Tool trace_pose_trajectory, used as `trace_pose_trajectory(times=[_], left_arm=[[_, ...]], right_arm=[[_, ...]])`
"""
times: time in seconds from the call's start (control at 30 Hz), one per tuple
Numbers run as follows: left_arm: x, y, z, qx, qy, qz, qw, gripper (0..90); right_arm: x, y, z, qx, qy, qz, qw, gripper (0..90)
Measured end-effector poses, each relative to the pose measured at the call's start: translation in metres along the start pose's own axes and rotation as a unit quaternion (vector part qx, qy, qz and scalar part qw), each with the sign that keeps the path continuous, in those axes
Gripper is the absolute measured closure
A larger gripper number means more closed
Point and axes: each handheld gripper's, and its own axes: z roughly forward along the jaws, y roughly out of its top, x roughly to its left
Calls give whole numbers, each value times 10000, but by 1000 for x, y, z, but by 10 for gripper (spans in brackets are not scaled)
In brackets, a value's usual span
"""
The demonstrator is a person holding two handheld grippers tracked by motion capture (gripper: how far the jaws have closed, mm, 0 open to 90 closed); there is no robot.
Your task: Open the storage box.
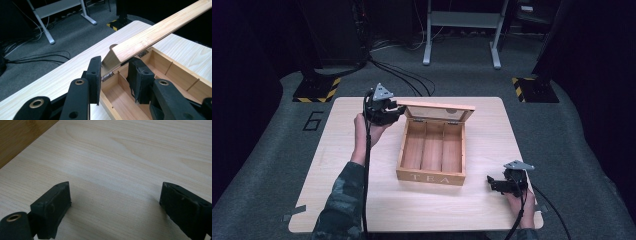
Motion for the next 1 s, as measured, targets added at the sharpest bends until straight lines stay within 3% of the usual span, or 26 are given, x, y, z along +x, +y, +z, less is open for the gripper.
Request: trace_pose_trajectory(times=[1.0], left_arm=[[8, 11, 7, 24, -38, -70, 10000, 637]], right_arm=[[0, 0, 0, -12, -18, 16, 10000, 94]])
